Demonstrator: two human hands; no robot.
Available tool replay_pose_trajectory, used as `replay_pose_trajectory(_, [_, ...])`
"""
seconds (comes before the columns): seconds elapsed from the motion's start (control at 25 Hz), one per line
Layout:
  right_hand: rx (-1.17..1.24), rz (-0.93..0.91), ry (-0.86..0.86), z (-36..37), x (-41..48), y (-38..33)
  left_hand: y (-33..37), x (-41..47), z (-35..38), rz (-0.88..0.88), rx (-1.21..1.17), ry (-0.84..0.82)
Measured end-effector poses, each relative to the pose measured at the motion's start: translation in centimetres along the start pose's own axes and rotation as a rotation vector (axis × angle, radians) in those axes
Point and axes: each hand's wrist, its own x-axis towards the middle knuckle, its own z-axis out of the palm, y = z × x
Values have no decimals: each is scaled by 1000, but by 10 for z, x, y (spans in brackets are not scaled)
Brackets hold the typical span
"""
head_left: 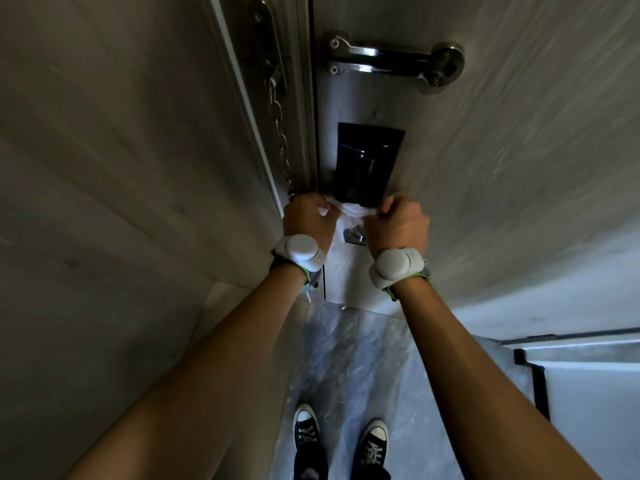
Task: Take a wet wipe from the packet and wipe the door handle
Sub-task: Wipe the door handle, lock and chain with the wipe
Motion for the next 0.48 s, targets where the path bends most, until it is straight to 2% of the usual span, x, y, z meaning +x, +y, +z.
replay_pose_trajectory(0.2, [-1,-1,3,-7,6,3,8,0,5,1,56,-41])
replay_pose_trajectory(0.48, [35,-13,15,-12,6,14,11,-6,9,-9,-13,-55])
